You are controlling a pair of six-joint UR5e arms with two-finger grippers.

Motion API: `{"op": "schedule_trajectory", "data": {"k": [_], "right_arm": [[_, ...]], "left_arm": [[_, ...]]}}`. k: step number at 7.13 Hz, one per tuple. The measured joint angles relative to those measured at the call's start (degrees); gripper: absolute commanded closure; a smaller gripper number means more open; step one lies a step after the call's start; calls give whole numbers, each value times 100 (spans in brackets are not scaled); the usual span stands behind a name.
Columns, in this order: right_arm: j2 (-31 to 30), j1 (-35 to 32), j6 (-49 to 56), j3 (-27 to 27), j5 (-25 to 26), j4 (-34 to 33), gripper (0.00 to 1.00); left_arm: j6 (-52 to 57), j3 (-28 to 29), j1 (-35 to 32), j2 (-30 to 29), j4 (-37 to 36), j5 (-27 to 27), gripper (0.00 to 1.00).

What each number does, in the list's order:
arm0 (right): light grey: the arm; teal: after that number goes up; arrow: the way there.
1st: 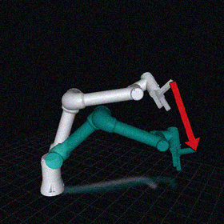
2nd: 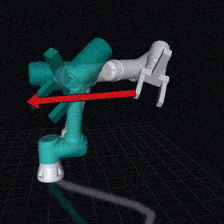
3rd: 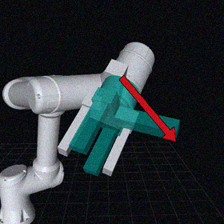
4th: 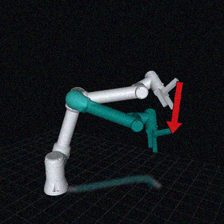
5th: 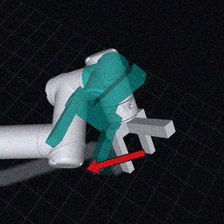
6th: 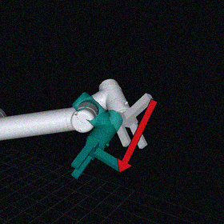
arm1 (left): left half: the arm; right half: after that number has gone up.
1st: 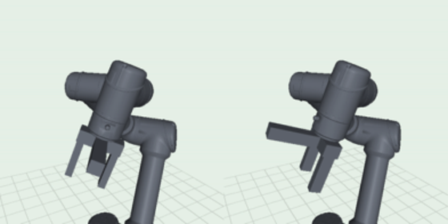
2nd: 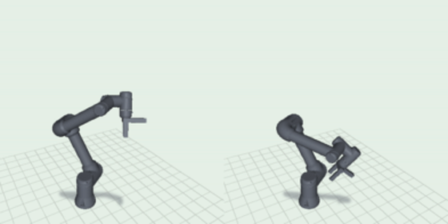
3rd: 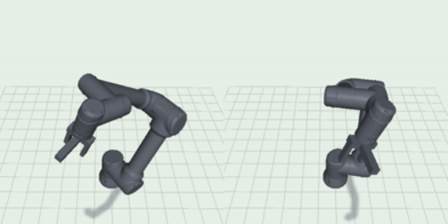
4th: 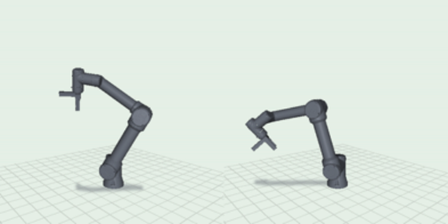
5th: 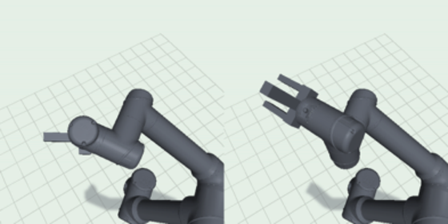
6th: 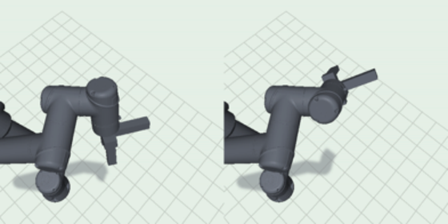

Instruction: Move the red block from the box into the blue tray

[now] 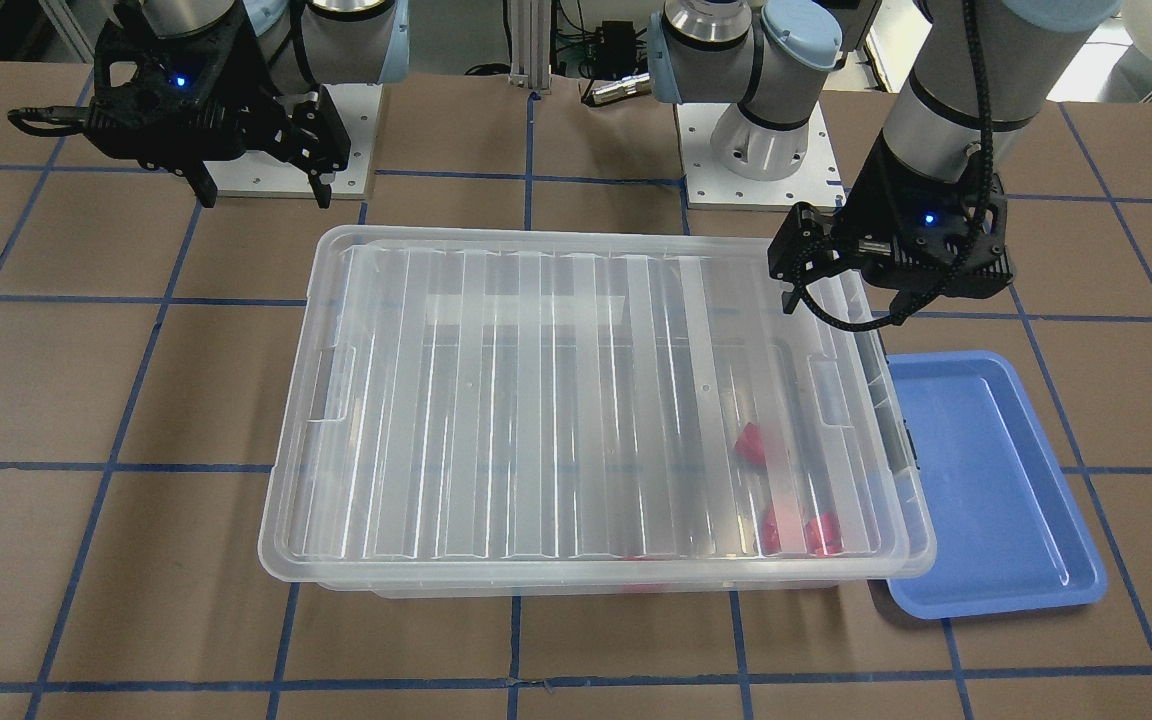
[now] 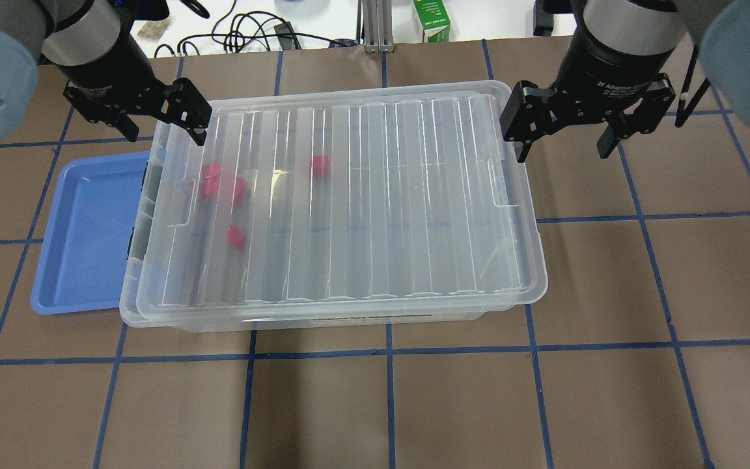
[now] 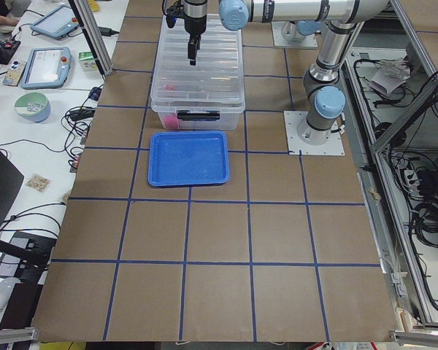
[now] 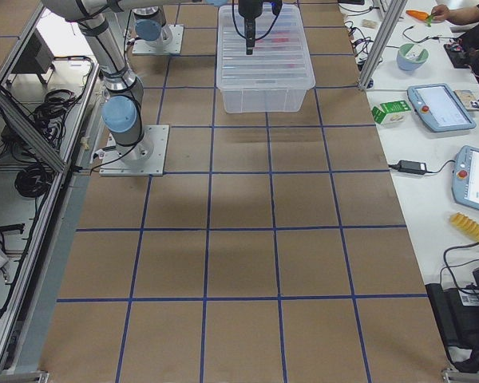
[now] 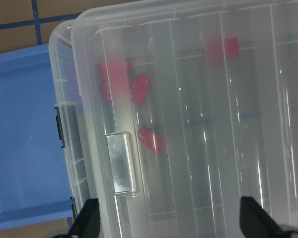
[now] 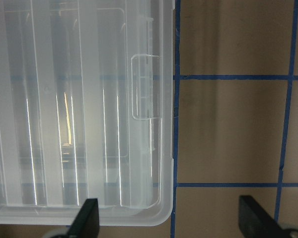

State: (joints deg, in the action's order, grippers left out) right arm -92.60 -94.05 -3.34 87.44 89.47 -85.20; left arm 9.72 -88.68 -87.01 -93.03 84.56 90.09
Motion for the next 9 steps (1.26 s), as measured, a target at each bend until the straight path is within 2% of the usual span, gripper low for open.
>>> {"op": "schedule_trajectory", "data": {"k": [3,5,8,9], "right_arm": [[13,3,40,-5,-5,-4,0],[50,3,56,186,2,-181,0],[660,0,127,1009,73,-1692,0],[832,2,133,1162,109,-1944,0]], "left_arm": [[-5,0,0,-8,-1,0,0],[-4,0,0,-1,-1,0,0],[1,0,0,0,-7,2,0],[2,0,0,-1,-8,6,0]]}}
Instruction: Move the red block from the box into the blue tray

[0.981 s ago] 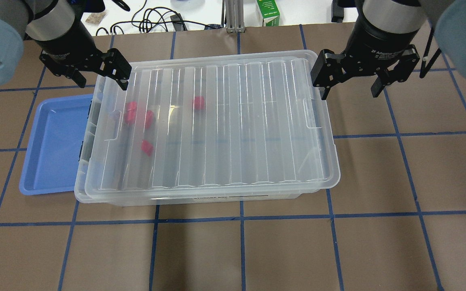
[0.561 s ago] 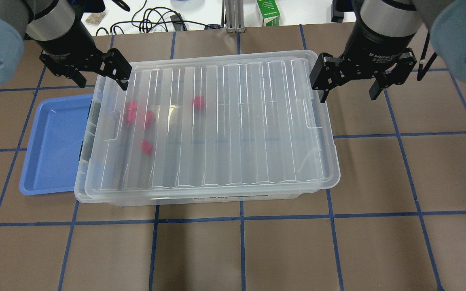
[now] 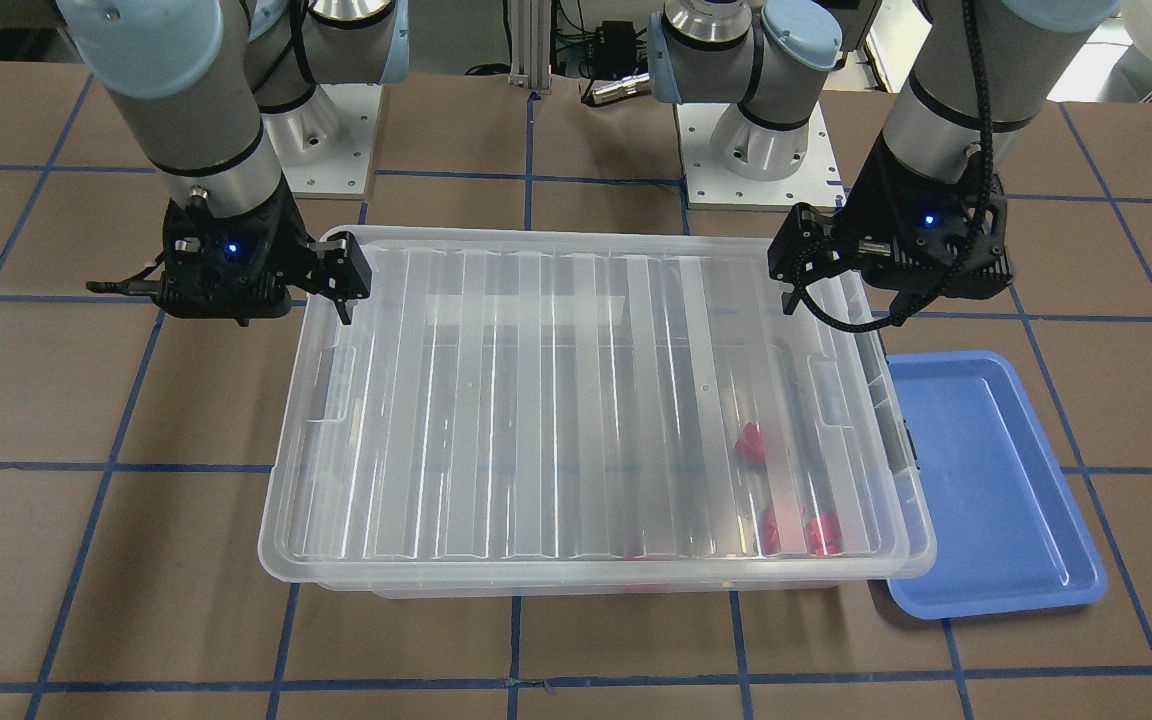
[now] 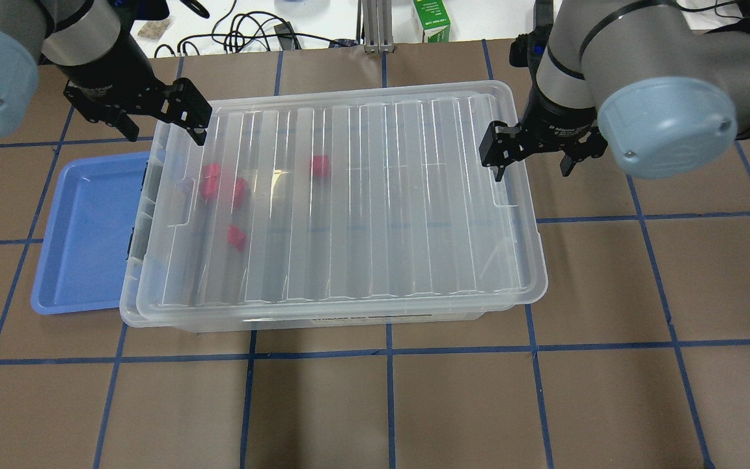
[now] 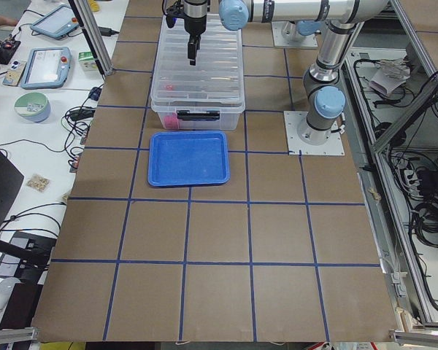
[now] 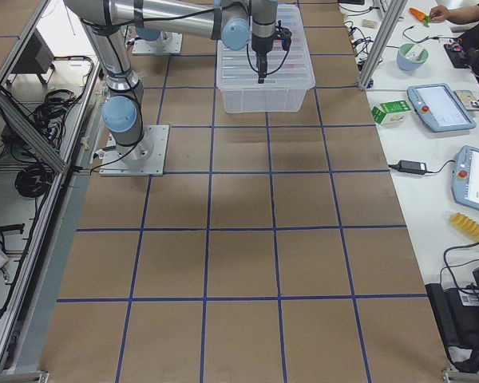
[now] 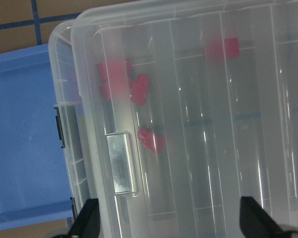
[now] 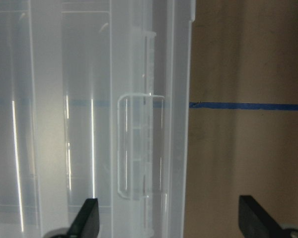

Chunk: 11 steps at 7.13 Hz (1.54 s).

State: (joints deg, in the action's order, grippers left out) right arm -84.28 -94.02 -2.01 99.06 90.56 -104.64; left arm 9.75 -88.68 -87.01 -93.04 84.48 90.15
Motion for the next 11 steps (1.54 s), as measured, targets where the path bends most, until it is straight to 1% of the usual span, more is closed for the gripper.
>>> {"op": "schedule_trajectory", "data": {"k": [3,5,6,7,10,11], "right_arm": [[202,29,31,130,468,-134,0],[281,138,127,145,965,-128,0],[281,306,301,148,1181,-118,0],[279,555,594,148,1277,-112,0],[248,1643,1699,144,1329,-102,0],[239,1829,1906,134,1324,-99,0]], "left_arm": [[1,0,0,3,-1,3,0],[1,0,0,8,-2,3,0],[1,0,0,11,-1,3,0],[1,0,2,12,-1,1,0],[1,5,8,10,-3,-6,0],[1,8,8,8,-7,-6,0]]}}
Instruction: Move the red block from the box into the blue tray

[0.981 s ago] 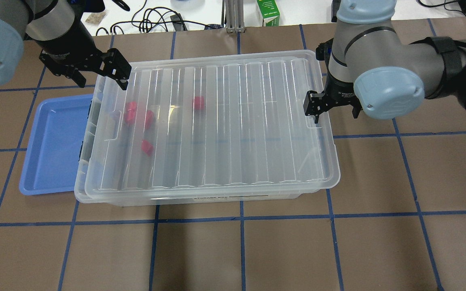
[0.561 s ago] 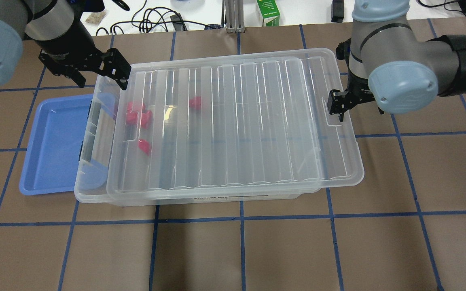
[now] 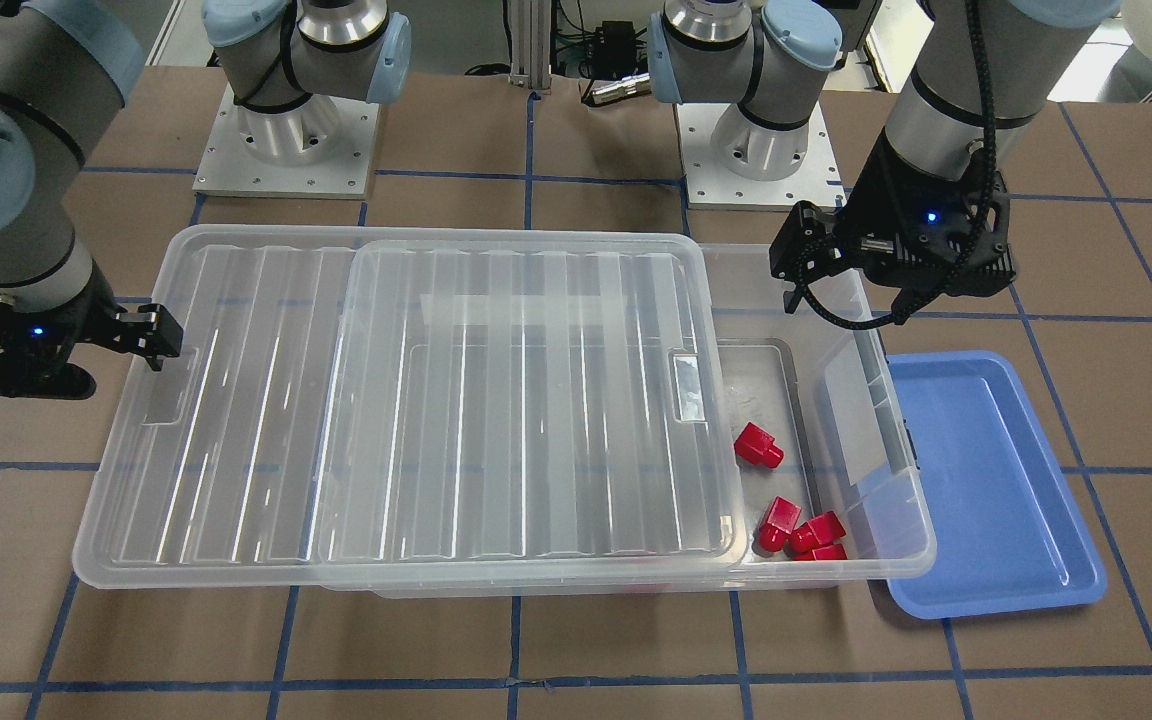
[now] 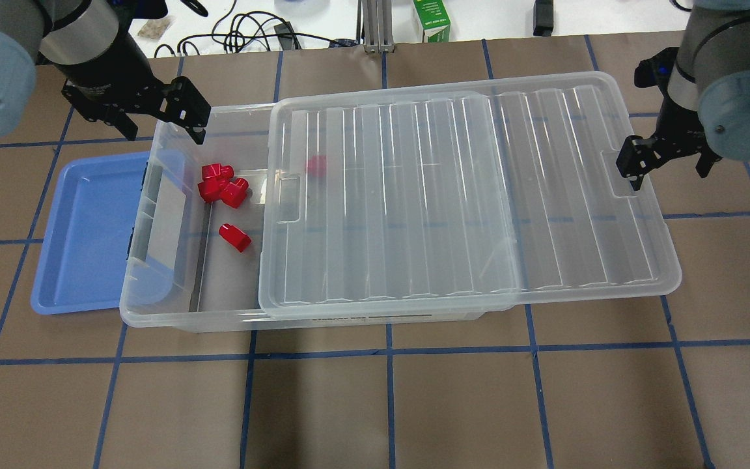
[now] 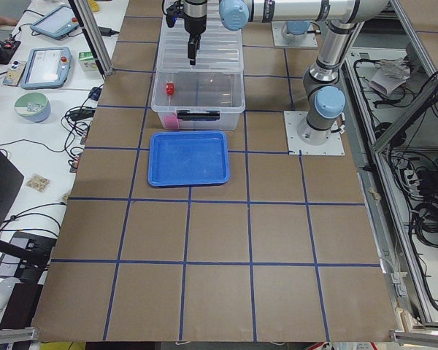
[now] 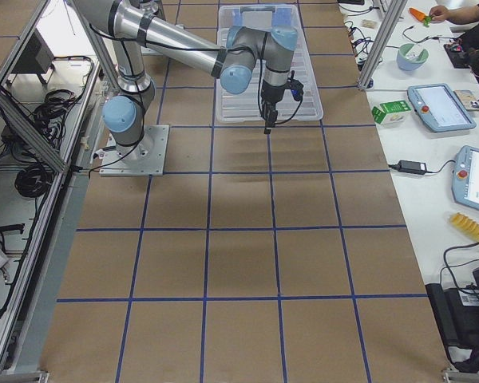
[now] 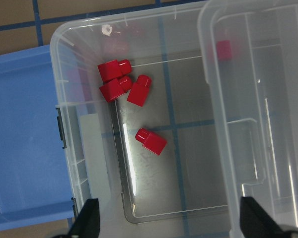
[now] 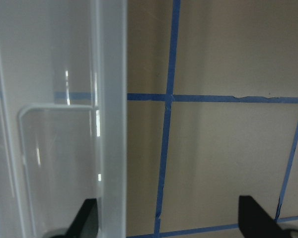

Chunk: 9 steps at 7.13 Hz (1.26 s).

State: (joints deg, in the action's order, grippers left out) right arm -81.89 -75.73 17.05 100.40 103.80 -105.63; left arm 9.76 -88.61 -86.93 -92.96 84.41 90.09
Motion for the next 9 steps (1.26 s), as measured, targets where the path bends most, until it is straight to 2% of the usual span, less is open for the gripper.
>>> {"op": "schedule_trajectory", "data": {"k": [2,3,4,5,6,7,9], "right_arm": [[-17,88,100,-54,-58,30,0],[-115,79,84,-133,-397,77,0],[-337,19,42,-331,-970,277,0],[-593,-155,-130,-696,-1410,697,0],[-777,-521,-615,-1144,-1642,1154,0],[-857,-1008,-1389,-1448,-1774,1484,0],[-827,-1595,-2304,-1307,-1797,1556,0]], "left_arm": [[0,-2,0,-2,-5,0,0],[0,-1,0,-2,-9,0,0],[0,0,11,-4,-13,0,0],[-9,-10,41,-31,-34,5,0],[-317,-53,75,-117,-147,28,0],[-1091,-133,86,-269,-315,49,0],[-2337,-548,85,-680,-730,55,0]]}}
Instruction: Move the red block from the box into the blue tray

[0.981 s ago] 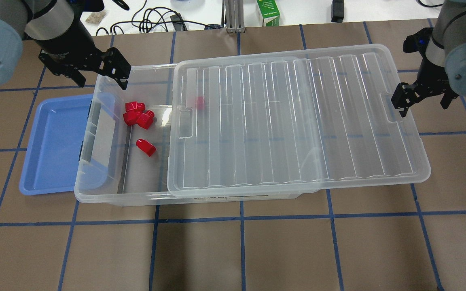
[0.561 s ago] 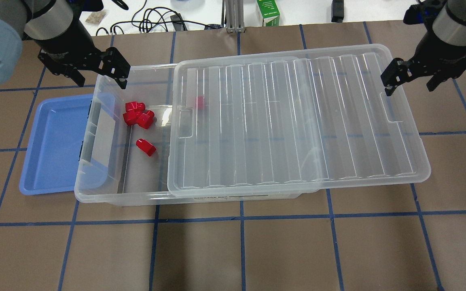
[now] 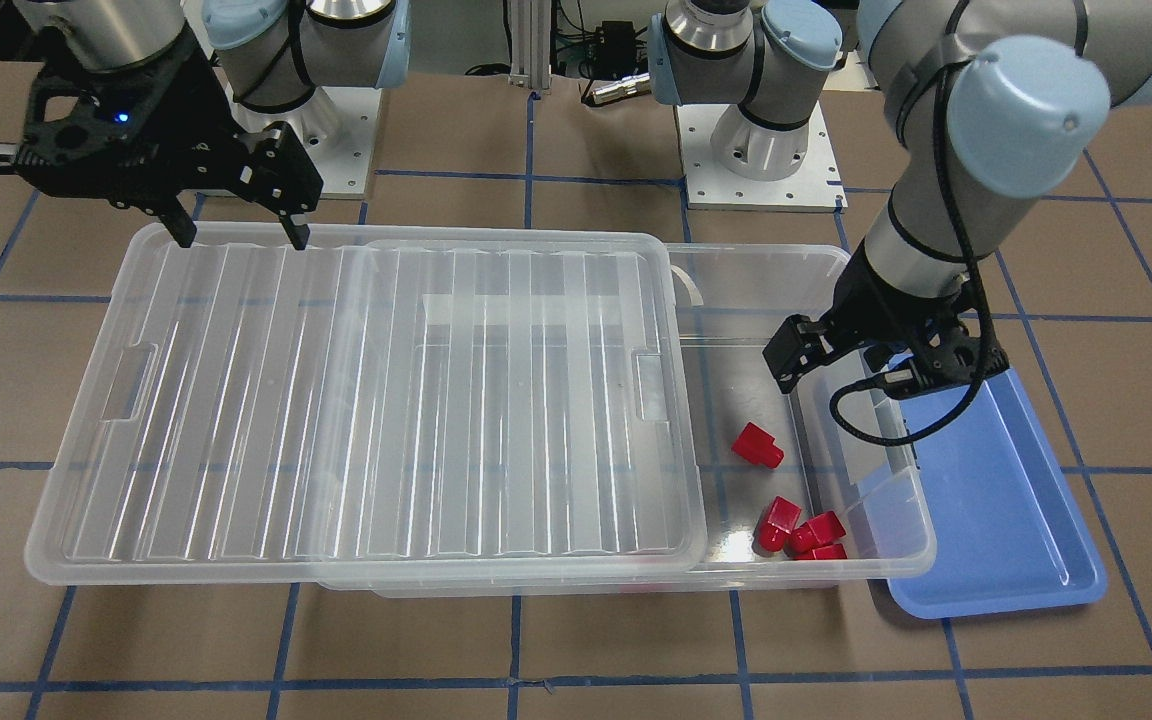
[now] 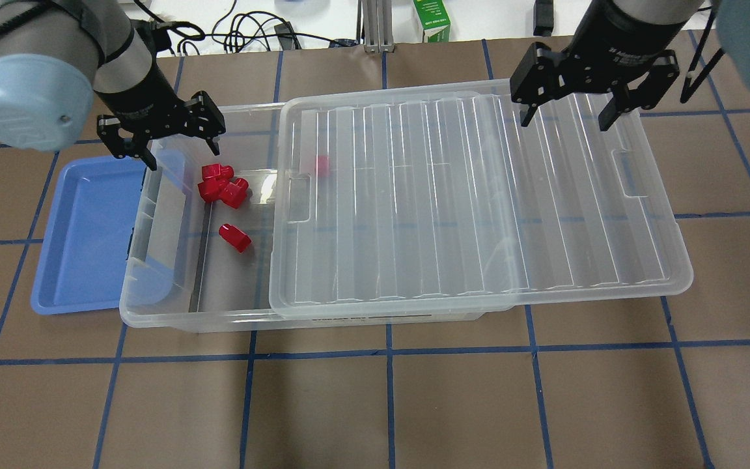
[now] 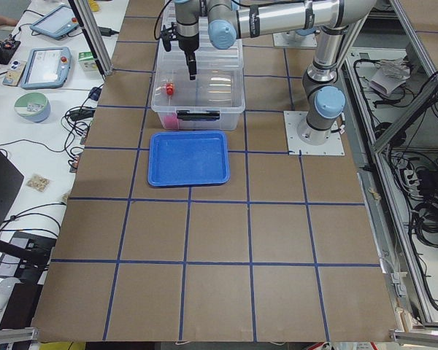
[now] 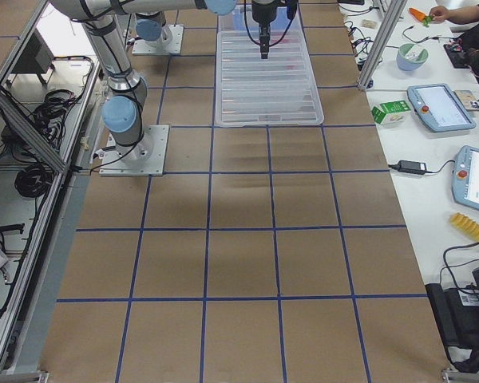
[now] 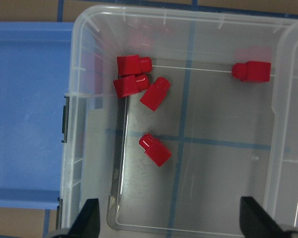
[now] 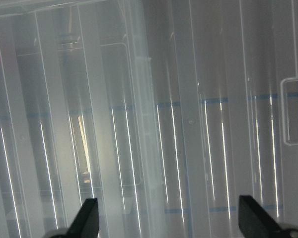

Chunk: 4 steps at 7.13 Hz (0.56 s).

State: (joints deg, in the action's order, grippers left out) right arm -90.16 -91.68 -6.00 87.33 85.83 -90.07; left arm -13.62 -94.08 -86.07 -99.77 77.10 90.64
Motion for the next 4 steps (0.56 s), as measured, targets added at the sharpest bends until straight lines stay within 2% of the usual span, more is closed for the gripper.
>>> {"op": "schedule_trajectory", "data": {"k": [2,4], "right_arm": [[5,-122,-110,219,139,-184,0],[-13,-137,-119,236,263,-217,0]], "left_arm": [[-1035,-676,-27,-294,-969,5,0],[-1466,-1128,-38,-517,-1519,-20,0]]}}
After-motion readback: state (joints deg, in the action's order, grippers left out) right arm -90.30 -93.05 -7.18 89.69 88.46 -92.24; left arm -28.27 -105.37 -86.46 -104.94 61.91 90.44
